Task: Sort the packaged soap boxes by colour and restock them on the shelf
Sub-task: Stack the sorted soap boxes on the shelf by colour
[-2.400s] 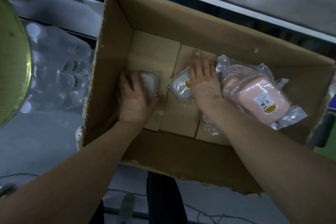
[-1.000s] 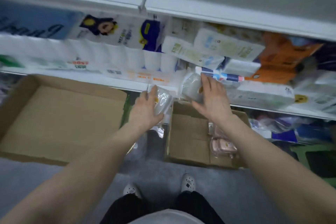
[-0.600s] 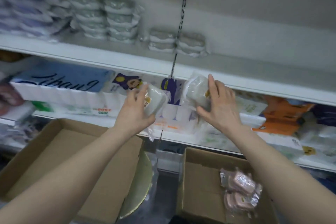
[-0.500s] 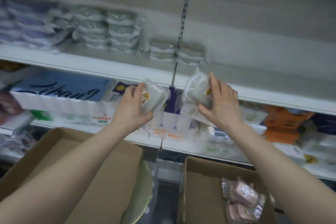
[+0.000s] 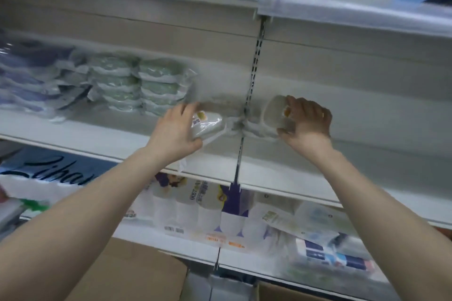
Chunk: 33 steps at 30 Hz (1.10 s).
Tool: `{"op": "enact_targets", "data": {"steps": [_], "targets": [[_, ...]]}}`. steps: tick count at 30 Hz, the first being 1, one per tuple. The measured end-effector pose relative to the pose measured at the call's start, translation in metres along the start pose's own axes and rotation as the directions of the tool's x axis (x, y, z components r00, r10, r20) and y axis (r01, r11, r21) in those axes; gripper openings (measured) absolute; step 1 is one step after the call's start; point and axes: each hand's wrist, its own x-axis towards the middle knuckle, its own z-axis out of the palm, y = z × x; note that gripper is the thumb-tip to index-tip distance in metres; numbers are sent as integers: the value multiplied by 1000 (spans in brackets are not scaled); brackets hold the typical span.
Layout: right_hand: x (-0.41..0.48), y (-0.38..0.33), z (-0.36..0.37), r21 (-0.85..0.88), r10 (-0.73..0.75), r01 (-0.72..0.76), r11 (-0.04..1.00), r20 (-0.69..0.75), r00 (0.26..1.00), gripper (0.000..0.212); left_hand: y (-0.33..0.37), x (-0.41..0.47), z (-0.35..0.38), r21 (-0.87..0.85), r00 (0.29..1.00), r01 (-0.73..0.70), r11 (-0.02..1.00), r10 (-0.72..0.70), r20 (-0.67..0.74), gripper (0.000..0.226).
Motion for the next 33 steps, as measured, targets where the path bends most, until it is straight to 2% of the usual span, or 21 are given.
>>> {"op": "enact_targets", "data": {"steps": [7,10,13,17,21,22,24,27,33], "targets": [[84,4,34,147,-102,78,986,157,982,67,-10,73,5,-33,998,-56,998,57,19,72],[95,9,49,210,-171,123,970,226,959,66,-9,103,3,-68,996,-27,997,33,78,76],[88,14,61,257,-167,136,957,104,980,57,-3,130,6,-95,986,-65,993,79,147,76],[62,14,66,169,-72,92,981,-126,989,45,7,156,19,-132,969,-153,979,175,173,72],[46,12,73,160,-90,120,980,-186,978,47,6,163,44,62,940,-245,968,222,259,57],[42,12,76,144,-117,145,979,-182,976,51,5,159,50,89,948,-254,963,230,219,58],[35,11,83,118,-164,186,975,-169,972,58,7,146,61,106,959,-283,953,280,48,60],[28,6,88,99,-162,180,979,-165,973,64,6,131,78,119,941,-295,948,310,-133,63],[30,-4,88,-4,-126,126,992,-123,984,72,9,121,90,167,971,-208,964,224,-85,76]]}}
